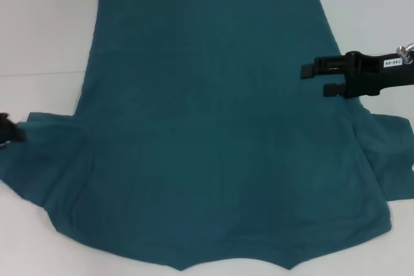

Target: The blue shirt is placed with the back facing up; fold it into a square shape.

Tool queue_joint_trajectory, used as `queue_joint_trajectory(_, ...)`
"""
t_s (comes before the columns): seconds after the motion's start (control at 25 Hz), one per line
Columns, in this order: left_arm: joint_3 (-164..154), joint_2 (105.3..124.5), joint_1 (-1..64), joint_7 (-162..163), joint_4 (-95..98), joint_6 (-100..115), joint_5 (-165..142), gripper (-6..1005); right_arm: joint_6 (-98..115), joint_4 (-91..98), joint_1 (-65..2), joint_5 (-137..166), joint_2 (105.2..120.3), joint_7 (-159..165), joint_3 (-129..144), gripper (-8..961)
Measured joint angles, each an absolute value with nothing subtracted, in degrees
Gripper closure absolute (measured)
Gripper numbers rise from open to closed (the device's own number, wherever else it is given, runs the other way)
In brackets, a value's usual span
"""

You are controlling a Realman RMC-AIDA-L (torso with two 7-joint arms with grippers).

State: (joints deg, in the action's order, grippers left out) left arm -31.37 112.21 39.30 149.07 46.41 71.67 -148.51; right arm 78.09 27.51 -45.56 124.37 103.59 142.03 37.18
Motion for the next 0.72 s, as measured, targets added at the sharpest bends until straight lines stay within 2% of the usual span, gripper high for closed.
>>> queue_joint_trajectory(0.36, -33.64, 115.85, 45.82, 150.92, 49.21, 81.31, -148.07, 979, 78.06, 27.52, -45.61, 124.37, 103.81, 142.03, 37.40, 25)
queue_joint_trajectory(0.72, -42.17, 119.38, 49.93, 153.26, 47.20, 76.06, -148.47, 975, 78.17, 27.51, -45.44, 124.37, 104.31, 141.91, 37.52, 25)
